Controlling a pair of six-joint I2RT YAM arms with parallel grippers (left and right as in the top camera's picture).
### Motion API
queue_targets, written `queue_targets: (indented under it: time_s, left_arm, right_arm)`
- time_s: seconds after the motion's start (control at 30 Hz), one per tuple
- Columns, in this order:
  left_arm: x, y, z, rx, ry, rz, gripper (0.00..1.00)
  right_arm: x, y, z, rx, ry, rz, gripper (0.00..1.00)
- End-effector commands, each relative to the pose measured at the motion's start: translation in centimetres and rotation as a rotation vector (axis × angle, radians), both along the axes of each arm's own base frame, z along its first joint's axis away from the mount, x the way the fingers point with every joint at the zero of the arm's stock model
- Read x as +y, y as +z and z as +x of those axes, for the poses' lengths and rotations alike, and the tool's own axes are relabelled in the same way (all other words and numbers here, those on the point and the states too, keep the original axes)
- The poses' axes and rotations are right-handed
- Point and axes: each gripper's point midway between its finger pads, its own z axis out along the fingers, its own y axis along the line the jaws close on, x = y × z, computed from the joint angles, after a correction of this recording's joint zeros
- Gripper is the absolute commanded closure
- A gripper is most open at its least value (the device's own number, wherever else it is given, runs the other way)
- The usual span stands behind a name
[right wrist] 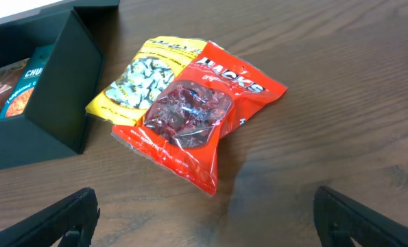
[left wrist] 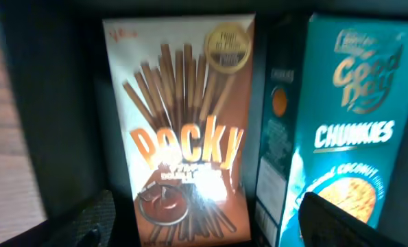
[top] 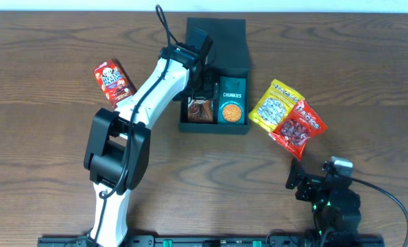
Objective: Pack container
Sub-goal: 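Carry the Pocky box into the green box beside the teal box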
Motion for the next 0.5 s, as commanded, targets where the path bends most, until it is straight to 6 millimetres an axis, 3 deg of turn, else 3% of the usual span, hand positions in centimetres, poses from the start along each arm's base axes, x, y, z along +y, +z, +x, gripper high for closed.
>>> queue_targets:
  time_s: [0.0, 0.13, 0.17, 0.2, 0.33, 0.4, 0.47]
  left_arm:
    - [0.2, 1.9, 1.9, -0.084, -0.005, 0.023, 0.21]
    - [0.4, 4.1, 3.7, -0.161, 0.015, 0.037, 0.53]
    - [0.5, 4.4, 3.9, -0.173, 0.019, 0.043, 0.67]
    - [0.7, 4.6, 4.2, -0.182, 0.023, 0.049, 0.90]
    - [1.8, 6.7, 5.3, -0.215, 0.085, 0.049, 0.94]
    - [4.0, 8.0, 6.2, -0.246, 0.174, 0.094, 0.94]
    - [7.5, 9.1, 7.0, -0.276, 0.302, 0.170, 0.94]
  right_arm:
    - [-0.1, -0.3, 0.0, 0.005, -0.001, -0.011, 0.01]
    - [-0.1, -0.3, 0.0, 0.004, -0.001, -0.011, 0.01]
    - [-0.1, -0.3, 0.0, 0.004, -0.001, -0.011, 0.01]
    - [-0.1, -0.3, 0.0, 0.004, -0.001, -0.011, 0.01]
    - [-0.1, -0.3, 0.0, 0.004, -0.001, -0.011, 0.01]
    - [-0.1, -0.3, 0.0, 0.004, -0.001, -0.011, 0.01]
    - [-0.1, -0.3, 0.0, 0.004, -0.001, -0.011, 0.01]
